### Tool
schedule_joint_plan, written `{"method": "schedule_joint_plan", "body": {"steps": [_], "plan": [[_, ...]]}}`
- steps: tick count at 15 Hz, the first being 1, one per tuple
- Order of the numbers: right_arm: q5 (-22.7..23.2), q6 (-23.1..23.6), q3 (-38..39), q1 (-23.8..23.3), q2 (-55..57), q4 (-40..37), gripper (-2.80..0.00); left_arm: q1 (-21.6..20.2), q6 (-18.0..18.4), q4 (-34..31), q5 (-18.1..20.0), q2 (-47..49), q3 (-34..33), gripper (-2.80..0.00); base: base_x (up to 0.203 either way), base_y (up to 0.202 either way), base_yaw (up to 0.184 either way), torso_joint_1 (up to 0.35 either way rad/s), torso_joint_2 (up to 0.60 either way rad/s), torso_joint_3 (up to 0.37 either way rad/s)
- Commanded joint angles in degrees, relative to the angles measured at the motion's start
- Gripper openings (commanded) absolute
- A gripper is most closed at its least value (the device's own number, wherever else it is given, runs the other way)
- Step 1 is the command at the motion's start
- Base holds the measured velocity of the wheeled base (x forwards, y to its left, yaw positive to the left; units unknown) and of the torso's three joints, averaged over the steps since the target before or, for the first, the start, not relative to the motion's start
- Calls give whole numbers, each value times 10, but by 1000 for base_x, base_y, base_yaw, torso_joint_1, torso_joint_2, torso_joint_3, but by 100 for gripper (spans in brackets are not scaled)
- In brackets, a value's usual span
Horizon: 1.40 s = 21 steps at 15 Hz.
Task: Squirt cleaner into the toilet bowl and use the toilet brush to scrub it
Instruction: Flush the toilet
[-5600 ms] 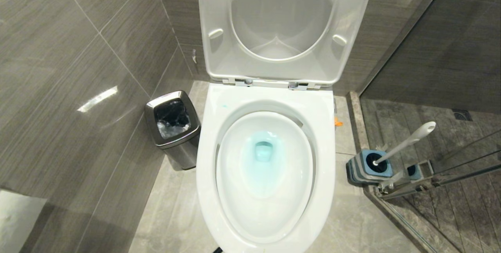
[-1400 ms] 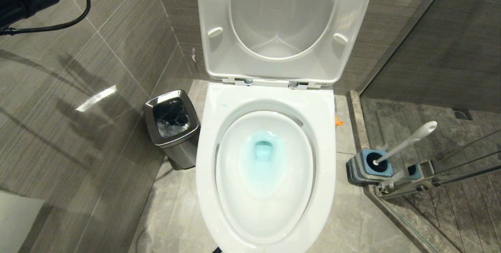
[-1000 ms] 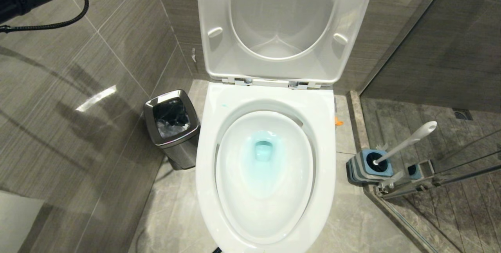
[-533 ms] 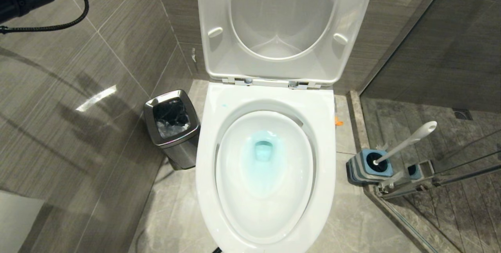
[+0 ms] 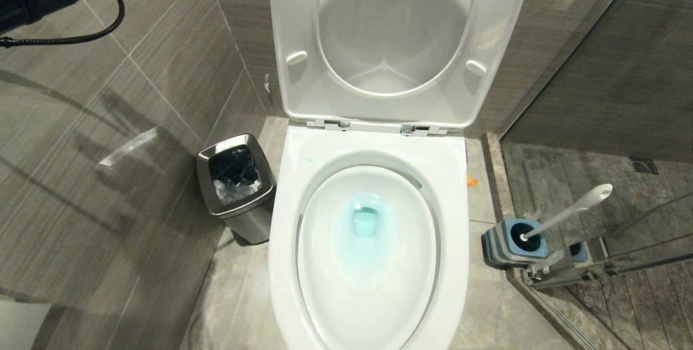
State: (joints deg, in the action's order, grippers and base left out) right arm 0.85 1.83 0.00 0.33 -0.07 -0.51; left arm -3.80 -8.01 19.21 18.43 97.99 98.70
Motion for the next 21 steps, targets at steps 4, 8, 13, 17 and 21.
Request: {"method": "schedule_joint_plan", "body": {"steps": [4, 8, 13, 17, 21], "plan": [[0, 0, 0, 0, 1, 0, -280, -1, 0, 5, 1, -1, -4, -280, 76, 0, 1, 3, 2, -1], [0, 0, 1, 0, 1, 0, -280, -2, 0, 6, 0, 1, -3, -280, 0, 0, 0, 0, 0, 0], [0, 0, 0, 0, 1, 0, -280, 1, 0, 1, 3, 15, 0, -280, 0, 0, 0, 0, 0, 0], [0, 0, 1, 0, 1, 0, -280, 33, -5, 5, -5, 45, 49, -280, 0, 0, 0, 0, 0, 0], [0, 0, 1, 0, 1, 0, -280, 77, -45, 34, -23, 80, 102, -280, 0, 0, 0, 0, 0, 0]]}}
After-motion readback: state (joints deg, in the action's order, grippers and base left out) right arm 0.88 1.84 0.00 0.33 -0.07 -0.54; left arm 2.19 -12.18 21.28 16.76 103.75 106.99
